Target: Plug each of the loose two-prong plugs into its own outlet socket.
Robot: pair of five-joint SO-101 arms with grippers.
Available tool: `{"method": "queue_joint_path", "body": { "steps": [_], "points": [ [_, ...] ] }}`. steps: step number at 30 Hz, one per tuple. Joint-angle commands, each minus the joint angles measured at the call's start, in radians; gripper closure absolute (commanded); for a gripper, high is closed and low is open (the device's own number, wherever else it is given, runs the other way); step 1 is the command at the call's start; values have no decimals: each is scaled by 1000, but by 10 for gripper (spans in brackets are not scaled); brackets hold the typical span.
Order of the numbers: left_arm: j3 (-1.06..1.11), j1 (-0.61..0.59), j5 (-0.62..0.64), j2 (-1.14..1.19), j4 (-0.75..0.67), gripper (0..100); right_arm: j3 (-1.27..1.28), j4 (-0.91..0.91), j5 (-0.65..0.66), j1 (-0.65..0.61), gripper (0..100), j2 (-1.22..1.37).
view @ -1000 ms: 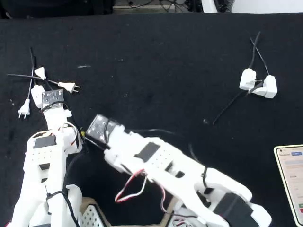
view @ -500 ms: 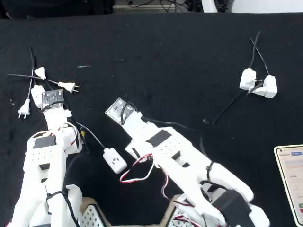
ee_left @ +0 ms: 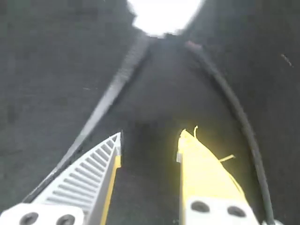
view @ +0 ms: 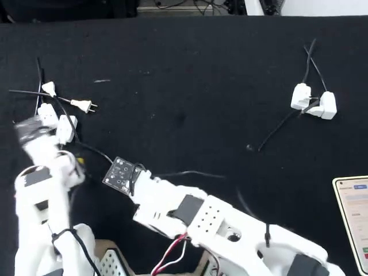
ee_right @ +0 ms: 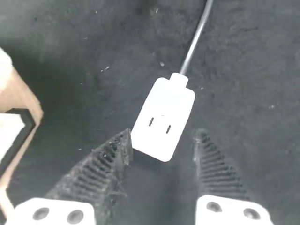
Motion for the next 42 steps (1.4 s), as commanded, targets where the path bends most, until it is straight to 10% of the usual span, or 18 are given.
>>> {"method": "queue_joint_path", "body": {
  "steps": [1, 12, 19, 42],
  "points": [
    [-74, -81, 55, -9, -12, 798, -53, -23, -32, -60, 690, 58],
    [-74, -82, 54, -9, -12, 796, -116, -178, -26, -48, 700, 303],
    [-71, -82, 54, -9, -12, 795, -124, -175, 55, 103, 992, 240],
    [-68, -82, 52, -9, -12, 795, -182, 198, 120, 78, 987, 116]
  ]
}}
